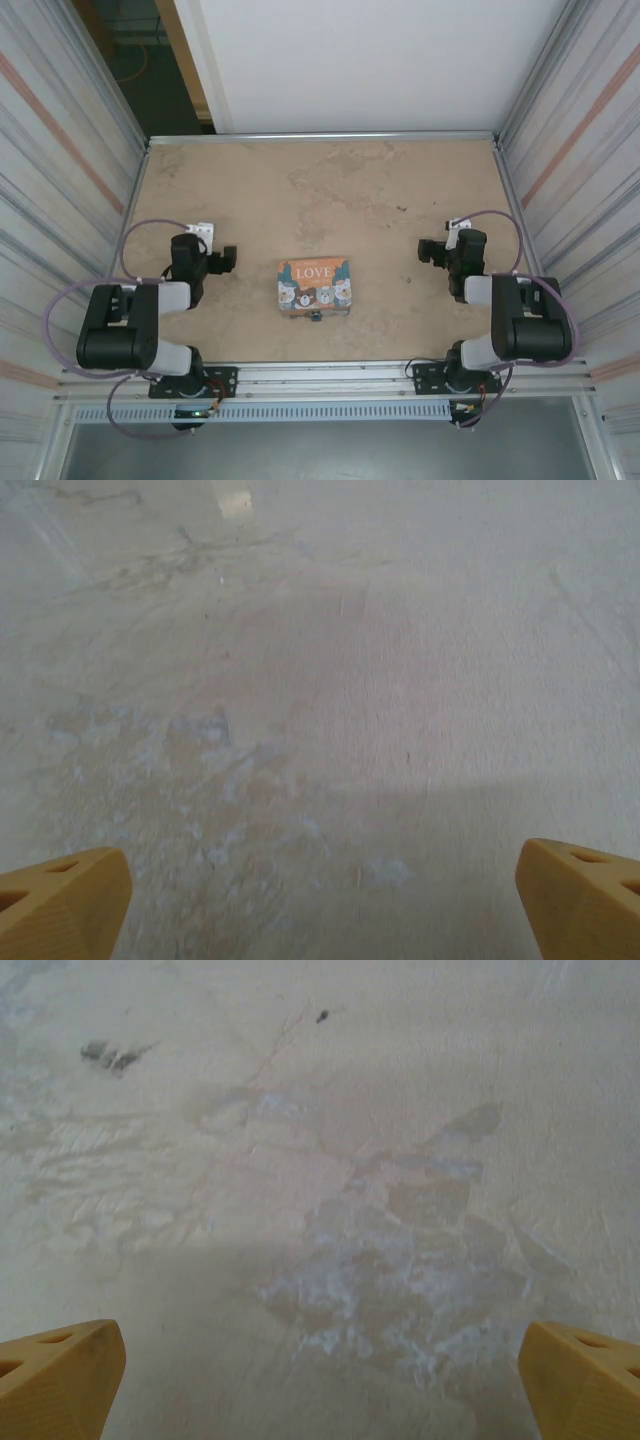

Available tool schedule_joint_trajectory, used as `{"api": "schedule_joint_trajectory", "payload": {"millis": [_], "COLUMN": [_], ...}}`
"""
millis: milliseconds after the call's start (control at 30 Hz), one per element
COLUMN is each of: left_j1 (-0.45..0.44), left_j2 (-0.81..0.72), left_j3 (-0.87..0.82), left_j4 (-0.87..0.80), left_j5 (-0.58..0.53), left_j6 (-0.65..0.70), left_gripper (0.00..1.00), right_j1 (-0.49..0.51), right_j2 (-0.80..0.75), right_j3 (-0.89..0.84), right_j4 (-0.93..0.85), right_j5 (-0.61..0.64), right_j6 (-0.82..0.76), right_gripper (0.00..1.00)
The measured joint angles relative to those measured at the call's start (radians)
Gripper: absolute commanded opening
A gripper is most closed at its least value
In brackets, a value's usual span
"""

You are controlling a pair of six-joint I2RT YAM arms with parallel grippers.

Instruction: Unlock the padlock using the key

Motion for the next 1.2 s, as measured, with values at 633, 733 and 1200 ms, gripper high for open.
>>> {"api": "schedule_joint_trajectory", "payload": {"millis": [633, 733, 1200], "left_j1": [-0.012, -0.012, -0.012], "left_j2": [0.069, 0.069, 0.073], "left_j3": [0.041, 0.041, 0.053], "left_j4": [0.172, 0.173, 0.18], "left_j5": [-0.034, -0.036, -0.036], "left_j6": [-0.027, -0.027, -0.034], "left_gripper": [0.99, 0.99, 0.99], "right_j1": [0.003, 0.003, 0.003], "right_j2": [0.072, 0.076, 0.079], "right_j3": [0.04, 0.041, 0.041], "right_j4": [0.163, 0.168, 0.182], "right_j5": [0.022, 0.022, 0.022], "right_j6": [0.052, 0.053, 0.053], "right_gripper": [0.99, 0.99, 0.99]}}
